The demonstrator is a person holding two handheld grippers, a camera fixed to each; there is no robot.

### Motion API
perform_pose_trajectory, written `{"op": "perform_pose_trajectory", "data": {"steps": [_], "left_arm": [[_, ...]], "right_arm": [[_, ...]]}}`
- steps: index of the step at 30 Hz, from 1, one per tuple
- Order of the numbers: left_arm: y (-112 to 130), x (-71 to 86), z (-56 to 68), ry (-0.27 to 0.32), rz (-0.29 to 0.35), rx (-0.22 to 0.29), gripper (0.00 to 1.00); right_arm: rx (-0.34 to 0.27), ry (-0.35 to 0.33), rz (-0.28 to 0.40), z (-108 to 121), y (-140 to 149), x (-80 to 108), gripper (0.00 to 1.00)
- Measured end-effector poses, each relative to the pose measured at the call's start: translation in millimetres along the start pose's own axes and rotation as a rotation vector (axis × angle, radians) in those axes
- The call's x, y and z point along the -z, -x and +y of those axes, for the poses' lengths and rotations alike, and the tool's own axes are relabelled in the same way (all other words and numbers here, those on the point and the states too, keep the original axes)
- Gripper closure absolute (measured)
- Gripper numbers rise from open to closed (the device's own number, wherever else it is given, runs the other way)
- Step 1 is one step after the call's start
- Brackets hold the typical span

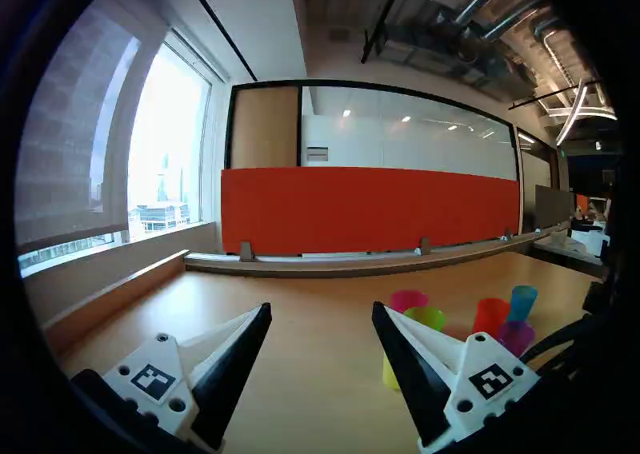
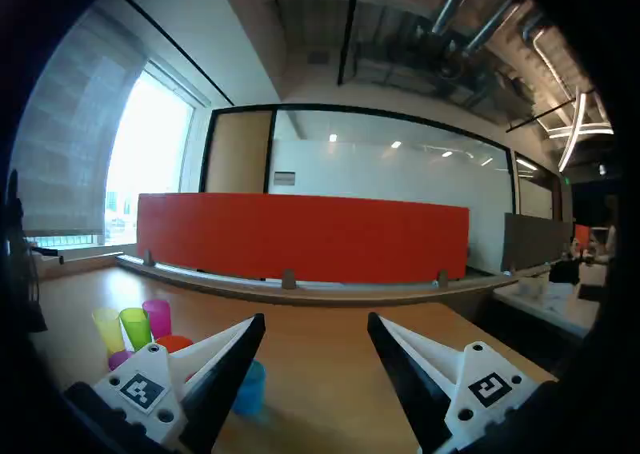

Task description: Pour water

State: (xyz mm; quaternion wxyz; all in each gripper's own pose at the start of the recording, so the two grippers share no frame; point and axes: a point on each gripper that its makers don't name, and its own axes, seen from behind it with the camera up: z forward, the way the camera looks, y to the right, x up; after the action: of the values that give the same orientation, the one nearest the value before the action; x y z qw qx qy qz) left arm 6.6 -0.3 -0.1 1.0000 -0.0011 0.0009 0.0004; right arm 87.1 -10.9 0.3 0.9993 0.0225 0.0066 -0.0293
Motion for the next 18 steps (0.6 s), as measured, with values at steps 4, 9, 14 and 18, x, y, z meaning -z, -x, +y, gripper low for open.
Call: {"op": "perform_pose_trajectory", "data": {"steps": [4,9,14,18], "left_arm": [[-26,-0.3,-0.1,0.013,0.013,-0.001,0.07],[-48,-2.3,3.8,0.038,0.018,0.008,0.07],[-65,-7.7,3.9,0.049,0.007,0.005,0.07],[-81,-12.7,4.3,0.054,0.000,-0.006,0.07]], "right_arm": [[0.004,-0.014,-0.008,-3,-14,-2.4,0.00],[-0.004,-0.024,-0.014,-4,-32,-6.1,0.00],[0.000,-0.035,-0.020,-5,-53,-12.8,0.00],[0.016,-0.044,-0.023,-5,-71,-20.0,0.00]]}}
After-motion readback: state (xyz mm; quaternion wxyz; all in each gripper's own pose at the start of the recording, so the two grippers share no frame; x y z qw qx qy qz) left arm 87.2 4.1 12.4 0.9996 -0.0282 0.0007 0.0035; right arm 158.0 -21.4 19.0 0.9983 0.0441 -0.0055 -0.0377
